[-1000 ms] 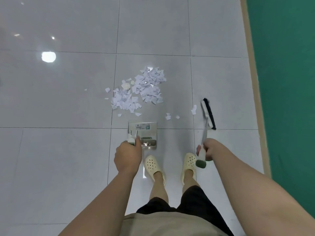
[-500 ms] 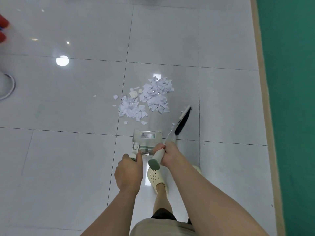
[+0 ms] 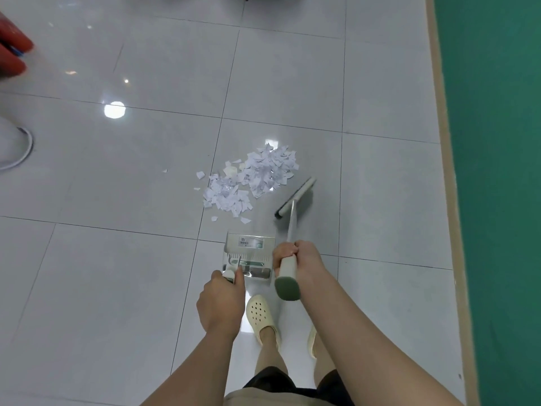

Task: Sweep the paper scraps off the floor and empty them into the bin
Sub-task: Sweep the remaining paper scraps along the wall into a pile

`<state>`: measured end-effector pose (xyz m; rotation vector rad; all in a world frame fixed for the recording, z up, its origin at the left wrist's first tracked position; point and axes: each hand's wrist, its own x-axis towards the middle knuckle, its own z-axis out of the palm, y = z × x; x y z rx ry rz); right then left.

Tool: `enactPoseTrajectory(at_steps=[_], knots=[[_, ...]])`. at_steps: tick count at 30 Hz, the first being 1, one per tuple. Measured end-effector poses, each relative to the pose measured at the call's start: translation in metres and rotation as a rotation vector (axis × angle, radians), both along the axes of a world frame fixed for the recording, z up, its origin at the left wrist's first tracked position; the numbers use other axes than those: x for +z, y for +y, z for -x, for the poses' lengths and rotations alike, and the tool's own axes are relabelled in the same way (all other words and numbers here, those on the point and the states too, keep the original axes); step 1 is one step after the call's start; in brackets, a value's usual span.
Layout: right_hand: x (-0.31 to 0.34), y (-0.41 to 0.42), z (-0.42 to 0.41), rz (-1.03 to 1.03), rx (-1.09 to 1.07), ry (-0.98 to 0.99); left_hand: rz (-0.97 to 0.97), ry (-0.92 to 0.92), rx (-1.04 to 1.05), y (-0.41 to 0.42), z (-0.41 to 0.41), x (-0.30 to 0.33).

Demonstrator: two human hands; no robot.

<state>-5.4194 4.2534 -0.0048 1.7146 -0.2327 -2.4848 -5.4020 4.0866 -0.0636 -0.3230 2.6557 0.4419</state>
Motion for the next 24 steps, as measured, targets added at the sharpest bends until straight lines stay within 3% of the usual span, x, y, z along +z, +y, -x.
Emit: enactPoseTrajectory(at_steps=[8, 16, 21, 24], knots=[[0.002, 0.003, -0.021, -0.068, 0.124, -0.167, -0.003, 0.014, 0.013, -0.006, -0.008, -0.006], [-0.04, 0.033, -0.035, -0.012, 0.054, -0.068, -0.042, 0.024, 0.022, -0.008, -0.006, -0.01], [-0.029, 0.046, -0.034, 0.03, -0.143, 0.048, -0.069, 0.026, 0.025, -0.013, -0.006, -0.009], [-0.015, 0.03, -0.021, 0.002, -0.063, 0.045, -0.073, 0.019, 0.024, -0.013, -0.006, -0.007]])
